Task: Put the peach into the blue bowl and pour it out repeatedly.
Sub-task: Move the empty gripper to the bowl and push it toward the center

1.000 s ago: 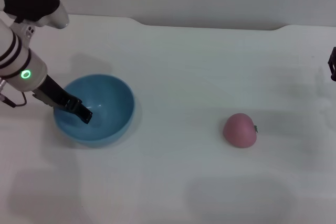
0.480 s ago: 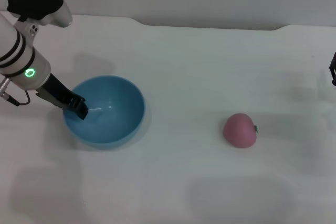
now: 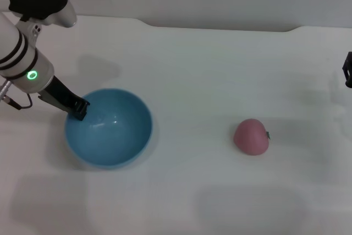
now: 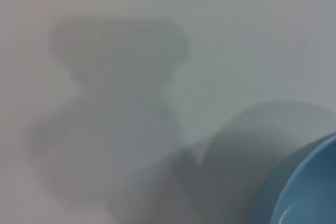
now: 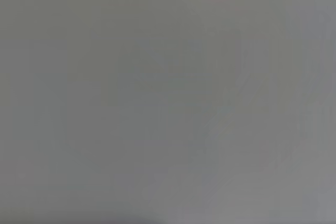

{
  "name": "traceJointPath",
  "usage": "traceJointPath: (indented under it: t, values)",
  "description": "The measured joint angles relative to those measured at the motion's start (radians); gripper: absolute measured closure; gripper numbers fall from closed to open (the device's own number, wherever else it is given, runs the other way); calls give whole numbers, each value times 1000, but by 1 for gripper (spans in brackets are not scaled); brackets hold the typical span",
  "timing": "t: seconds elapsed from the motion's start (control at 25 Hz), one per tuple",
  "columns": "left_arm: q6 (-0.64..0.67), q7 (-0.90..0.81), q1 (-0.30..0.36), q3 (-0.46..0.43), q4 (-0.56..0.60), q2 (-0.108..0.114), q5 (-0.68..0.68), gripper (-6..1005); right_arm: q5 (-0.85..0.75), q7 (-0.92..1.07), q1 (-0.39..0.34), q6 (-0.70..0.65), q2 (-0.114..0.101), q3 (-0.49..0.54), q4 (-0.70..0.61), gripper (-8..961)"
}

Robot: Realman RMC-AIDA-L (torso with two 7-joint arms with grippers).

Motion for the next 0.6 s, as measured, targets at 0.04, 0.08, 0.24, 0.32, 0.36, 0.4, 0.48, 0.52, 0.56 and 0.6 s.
traceJointPath:
  t: [0.04, 0.08, 0.24, 0.32, 0.36, 0.4, 0.48, 0.52, 0.56, 0.6]
  values:
    - [0, 0, -1, 0, 2, 0, 0, 988, -4, 0, 4, -2, -2, -5, 2, 433]
    - [0, 0, -1, 0, 3, 0, 0, 991, -4, 0, 4, -2, -2, -5, 2, 433]
    - [-12, -30, -2, 5, 7, 0, 0, 1001, -5, 0, 15, -1, -4, -9, 2, 432]
    - [-13, -52, -6, 21, 7, 0, 1, 1001, -5, 0, 21, -2, -4, -6, 2, 432]
    - [-11, -61, -8, 31, 7, 0, 2, 1001, -5, 0, 27, 1, -4, -4, 2, 432]
    - [-8, -70, -9, 43, 7, 0, 3, 1001, -5, 0, 33, 8, -5, -3, 2, 432]
    - [-11, -100, -9, 91, 12, 0, 9, 1001, -4, 0, 50, 48, -6, 2, 1, 432]
    - [-11, -100, -9, 91, 12, 0, 9, 1001, -2, 3, 60, 81, -7, 10, 0, 432]
    - [-17, -103, -8, 98, 12, -1, 10, 1001, 1, 19, 75, 126, -8, 25, -1, 432]
    - [-24, -104, -7, 101, 12, -1, 10, 1001, 1, 56, 93, 181, -12, 41, -3, 433]
